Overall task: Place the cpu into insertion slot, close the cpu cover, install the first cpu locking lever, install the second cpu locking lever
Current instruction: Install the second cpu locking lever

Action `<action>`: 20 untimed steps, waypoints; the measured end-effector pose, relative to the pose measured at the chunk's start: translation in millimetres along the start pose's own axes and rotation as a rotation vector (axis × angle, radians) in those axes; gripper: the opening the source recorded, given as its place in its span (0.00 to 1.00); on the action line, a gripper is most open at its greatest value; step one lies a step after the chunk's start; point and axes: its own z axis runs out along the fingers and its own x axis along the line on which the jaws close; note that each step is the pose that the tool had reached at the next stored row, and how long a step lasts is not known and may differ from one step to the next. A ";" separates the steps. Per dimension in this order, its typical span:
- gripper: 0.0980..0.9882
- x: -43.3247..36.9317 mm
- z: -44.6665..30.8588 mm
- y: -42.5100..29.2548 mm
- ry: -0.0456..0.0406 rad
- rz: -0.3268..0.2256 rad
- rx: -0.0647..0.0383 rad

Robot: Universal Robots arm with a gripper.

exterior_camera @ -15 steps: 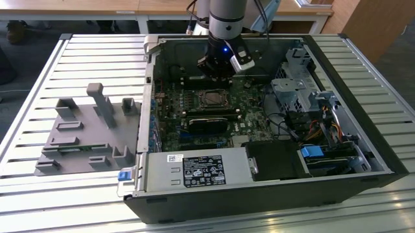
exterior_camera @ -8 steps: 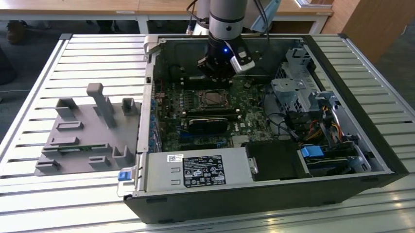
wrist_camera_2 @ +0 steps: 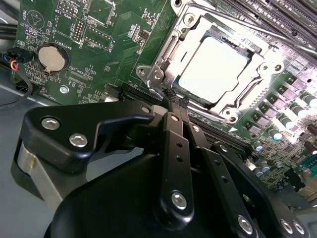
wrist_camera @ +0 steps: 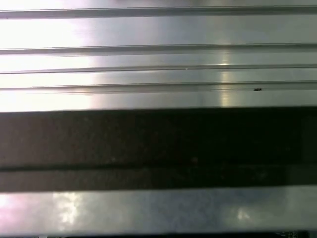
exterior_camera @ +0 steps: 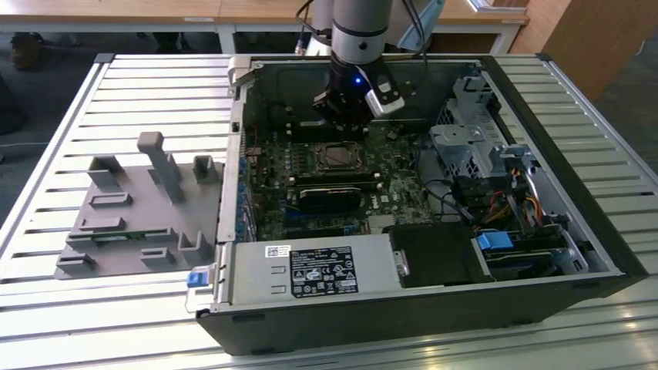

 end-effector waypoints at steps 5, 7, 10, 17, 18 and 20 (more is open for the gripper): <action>0.02 -0.1 -0.1 -1.4 0.0001 0.000 0.000; 0.02 -0.1 -0.1 -2.2 0.0001 0.000 0.000; 0.02 -0.1 -0.2 -3.5 0.0000 0.000 0.000; 0.02 -0.4 -0.4 -9.1 0.0000 0.000 0.000; 0.02 -0.5 -0.4 -10.6 0.0001 0.000 0.000; 0.02 -0.6 -0.6 -13.7 0.0001 0.000 0.000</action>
